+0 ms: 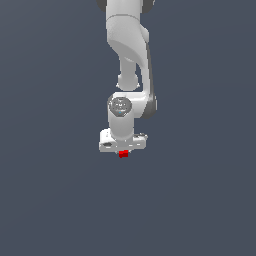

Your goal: Pick up the red cube and move it to a goal position.

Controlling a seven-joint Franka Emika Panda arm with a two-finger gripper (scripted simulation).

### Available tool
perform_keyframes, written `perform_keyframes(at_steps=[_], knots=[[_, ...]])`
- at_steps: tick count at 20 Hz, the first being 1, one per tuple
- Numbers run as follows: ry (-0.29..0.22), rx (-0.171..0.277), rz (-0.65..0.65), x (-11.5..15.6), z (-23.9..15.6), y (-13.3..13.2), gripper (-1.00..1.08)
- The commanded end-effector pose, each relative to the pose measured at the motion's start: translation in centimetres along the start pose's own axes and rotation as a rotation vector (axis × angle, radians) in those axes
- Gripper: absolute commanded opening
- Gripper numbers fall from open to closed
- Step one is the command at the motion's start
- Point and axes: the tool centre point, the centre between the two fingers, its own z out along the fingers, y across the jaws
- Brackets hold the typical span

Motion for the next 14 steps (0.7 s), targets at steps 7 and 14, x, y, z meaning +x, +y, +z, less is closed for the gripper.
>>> perform_keyframes(at_steps=[7, 14], knots=[[0.002, 0.0, 0.0, -1.8, -7.6, 1.5, -1.0], [0.002, 0.0, 0.0, -3.2, -13.8, 2.8, -1.0]])
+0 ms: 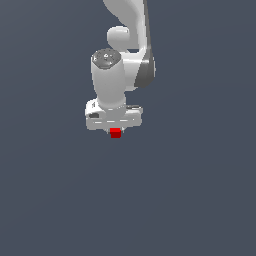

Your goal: Pick up the red cube and move it to a goal position.

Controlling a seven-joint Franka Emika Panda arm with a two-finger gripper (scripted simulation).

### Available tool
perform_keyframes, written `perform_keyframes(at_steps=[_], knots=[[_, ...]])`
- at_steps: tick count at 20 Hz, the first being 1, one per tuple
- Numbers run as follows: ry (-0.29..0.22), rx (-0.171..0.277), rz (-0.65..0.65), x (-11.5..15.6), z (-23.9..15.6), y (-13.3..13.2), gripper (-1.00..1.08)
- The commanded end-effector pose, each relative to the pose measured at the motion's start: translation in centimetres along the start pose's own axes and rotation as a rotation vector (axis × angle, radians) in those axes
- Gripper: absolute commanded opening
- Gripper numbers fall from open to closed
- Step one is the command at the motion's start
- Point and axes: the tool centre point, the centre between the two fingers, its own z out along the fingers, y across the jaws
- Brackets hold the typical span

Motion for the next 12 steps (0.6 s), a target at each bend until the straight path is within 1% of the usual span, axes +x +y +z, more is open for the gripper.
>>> perform_keyframes(at_steps=[1, 7, 12], knots=[[-0.001, 0.0, 0.0, -0.5, -1.9, 0.4, -1.0], [-0.001, 0.0, 0.0, -1.0, -4.9, 1.0, -1.0], [-0.001, 0.0, 0.0, -1.1, -5.7, 1.2, -1.0]])
